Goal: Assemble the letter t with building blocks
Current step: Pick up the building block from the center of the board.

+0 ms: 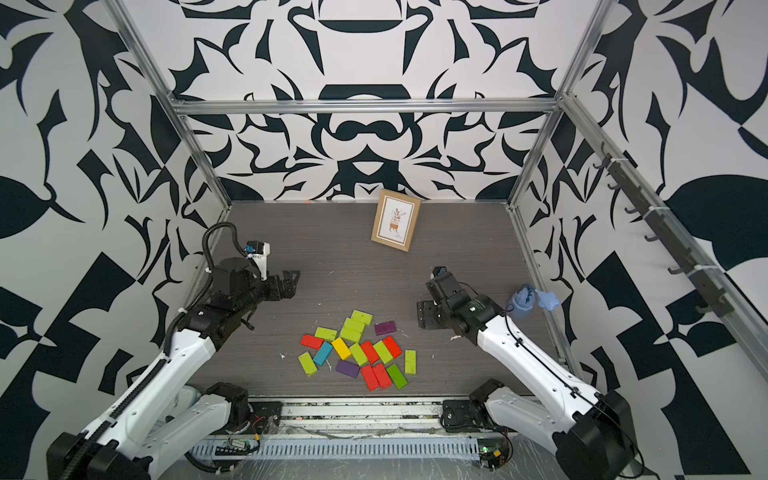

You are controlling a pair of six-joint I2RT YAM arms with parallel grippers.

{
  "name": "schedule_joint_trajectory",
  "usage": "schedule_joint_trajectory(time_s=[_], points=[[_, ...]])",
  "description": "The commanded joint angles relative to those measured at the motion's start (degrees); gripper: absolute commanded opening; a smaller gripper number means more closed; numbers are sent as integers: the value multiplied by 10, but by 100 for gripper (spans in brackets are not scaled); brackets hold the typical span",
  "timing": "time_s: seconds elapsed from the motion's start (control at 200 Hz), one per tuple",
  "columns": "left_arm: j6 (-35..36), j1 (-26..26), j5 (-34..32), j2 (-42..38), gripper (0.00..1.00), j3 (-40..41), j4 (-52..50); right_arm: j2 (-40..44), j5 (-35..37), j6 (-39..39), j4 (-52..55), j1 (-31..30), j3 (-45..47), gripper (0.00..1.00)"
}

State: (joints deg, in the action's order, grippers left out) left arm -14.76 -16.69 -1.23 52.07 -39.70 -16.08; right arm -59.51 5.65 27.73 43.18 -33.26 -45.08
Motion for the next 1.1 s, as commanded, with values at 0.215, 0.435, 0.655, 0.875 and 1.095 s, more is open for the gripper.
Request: schedule_joint_trajectory(time_s=[0.215,0.435,0.655,0.875,1.095], points=[[-33,0,10,-69,100,20,-74,-36,-31,102,41,-96,33,74],[-35,0,11,-73,100,25,-69,-46,-69,115,18,-115,59,73],[-38,0,6,-72,100,25,-71,-64,-87,128,-14,-122,81,68],[-36,0,-3,-74,100,23,-76,-83,-90,152,-29,-148,93,65],[-38,0,-7,-74,100,26,-77,-98,-86,173,-46,-172,97,63]])
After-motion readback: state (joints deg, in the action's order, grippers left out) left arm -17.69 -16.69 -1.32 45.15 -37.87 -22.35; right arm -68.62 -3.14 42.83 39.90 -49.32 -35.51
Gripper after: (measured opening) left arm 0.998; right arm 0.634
